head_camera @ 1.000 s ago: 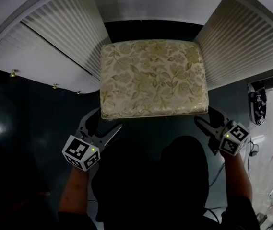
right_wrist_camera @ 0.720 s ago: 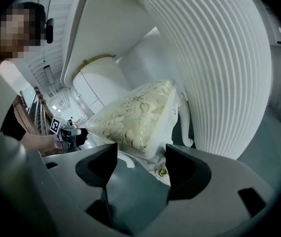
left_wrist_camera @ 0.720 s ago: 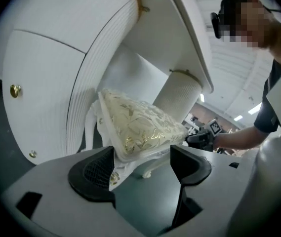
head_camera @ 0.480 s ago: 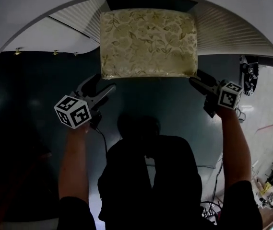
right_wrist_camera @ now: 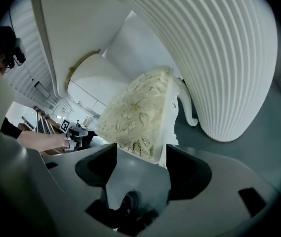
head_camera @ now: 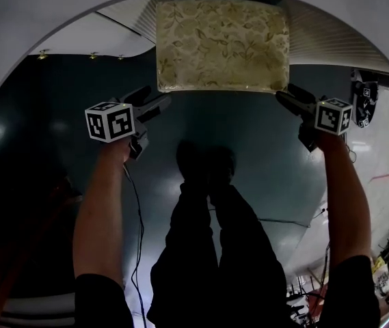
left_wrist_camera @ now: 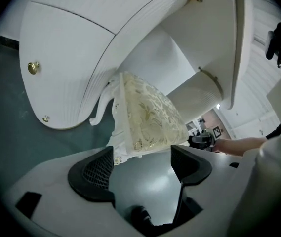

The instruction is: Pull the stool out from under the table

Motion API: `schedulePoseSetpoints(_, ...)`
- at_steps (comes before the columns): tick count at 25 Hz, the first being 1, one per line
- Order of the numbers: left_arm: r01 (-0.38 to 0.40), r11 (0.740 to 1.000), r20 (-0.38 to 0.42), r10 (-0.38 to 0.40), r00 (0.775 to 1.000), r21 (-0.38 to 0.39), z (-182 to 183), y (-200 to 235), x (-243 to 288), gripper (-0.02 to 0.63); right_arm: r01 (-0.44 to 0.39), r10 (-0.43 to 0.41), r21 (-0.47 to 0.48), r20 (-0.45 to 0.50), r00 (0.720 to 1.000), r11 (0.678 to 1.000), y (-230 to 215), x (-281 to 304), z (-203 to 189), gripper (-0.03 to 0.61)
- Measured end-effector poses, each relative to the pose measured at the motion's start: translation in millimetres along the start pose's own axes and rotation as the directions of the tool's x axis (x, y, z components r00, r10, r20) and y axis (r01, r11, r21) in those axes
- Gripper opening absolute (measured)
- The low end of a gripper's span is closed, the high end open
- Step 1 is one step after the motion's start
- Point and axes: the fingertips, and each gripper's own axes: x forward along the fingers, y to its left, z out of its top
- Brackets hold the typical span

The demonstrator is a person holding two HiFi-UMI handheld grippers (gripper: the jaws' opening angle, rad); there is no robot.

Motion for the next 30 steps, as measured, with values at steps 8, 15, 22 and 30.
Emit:
schedulePoseSetpoints(8,0.069,0.991,0.066,-0.061,0.996,-0.117,30,-8,21,0.354,-0.033,0.034,0.111,-0.009,0.999,0.993,-7,14,9,0.265)
schedulePoseSetpoints(15,-0.070,0.996,0.021,0.071,0.997,-0.049,27,-7,37,0.357,-0.058,0.055,0.153,0.022,0.998,0.987,-1,16,11,0.264)
schedulePoseSetpoints(22,-0.086,0.994,-0.015,0.085,0.996,-0.069,25,-10,36,0.357,-0.016,0.012,0.156,0.025,1.000,0.988,2,13,8,0.264)
schedulePoseSetpoints(30,-0.096,0.990,-0.094,0.086,0.992,-0.105,35,-9,30,0.357,0.011,0.006,0.245,-0.069,0.998,0.970,9,14,7,0.264)
